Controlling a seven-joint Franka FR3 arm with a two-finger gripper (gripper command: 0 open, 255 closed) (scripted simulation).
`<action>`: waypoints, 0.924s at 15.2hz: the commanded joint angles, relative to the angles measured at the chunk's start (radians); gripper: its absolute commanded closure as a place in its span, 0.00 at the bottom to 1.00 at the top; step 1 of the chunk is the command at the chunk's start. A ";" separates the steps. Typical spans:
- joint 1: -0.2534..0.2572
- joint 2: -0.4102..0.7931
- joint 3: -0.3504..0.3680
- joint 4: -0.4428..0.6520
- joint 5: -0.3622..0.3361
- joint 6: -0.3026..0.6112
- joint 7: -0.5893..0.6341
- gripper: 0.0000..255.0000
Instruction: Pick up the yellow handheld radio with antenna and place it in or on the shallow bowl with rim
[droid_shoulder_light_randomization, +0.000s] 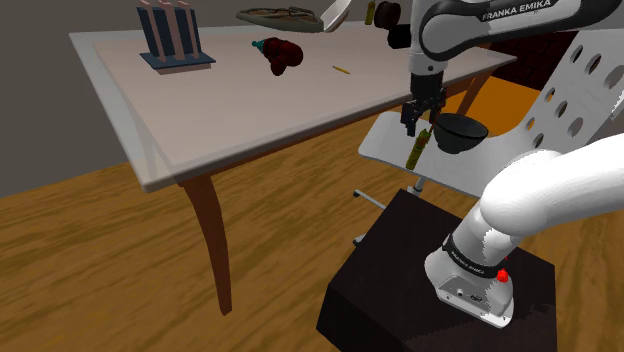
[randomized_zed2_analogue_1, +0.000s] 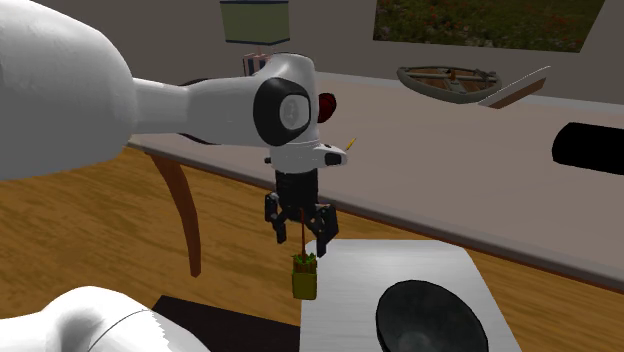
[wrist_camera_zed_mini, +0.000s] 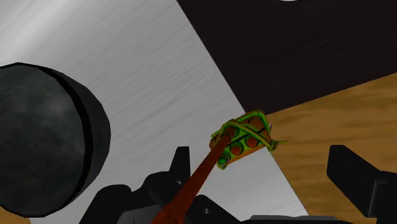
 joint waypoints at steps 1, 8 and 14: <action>-0.006 -0.002 -0.007 -0.027 -0.009 0.025 0.002 0.00; -0.013 -0.002 -0.018 -0.073 -0.023 0.072 0.004 0.00; -0.013 -0.002 -0.018 -0.073 -0.023 0.071 0.004 1.00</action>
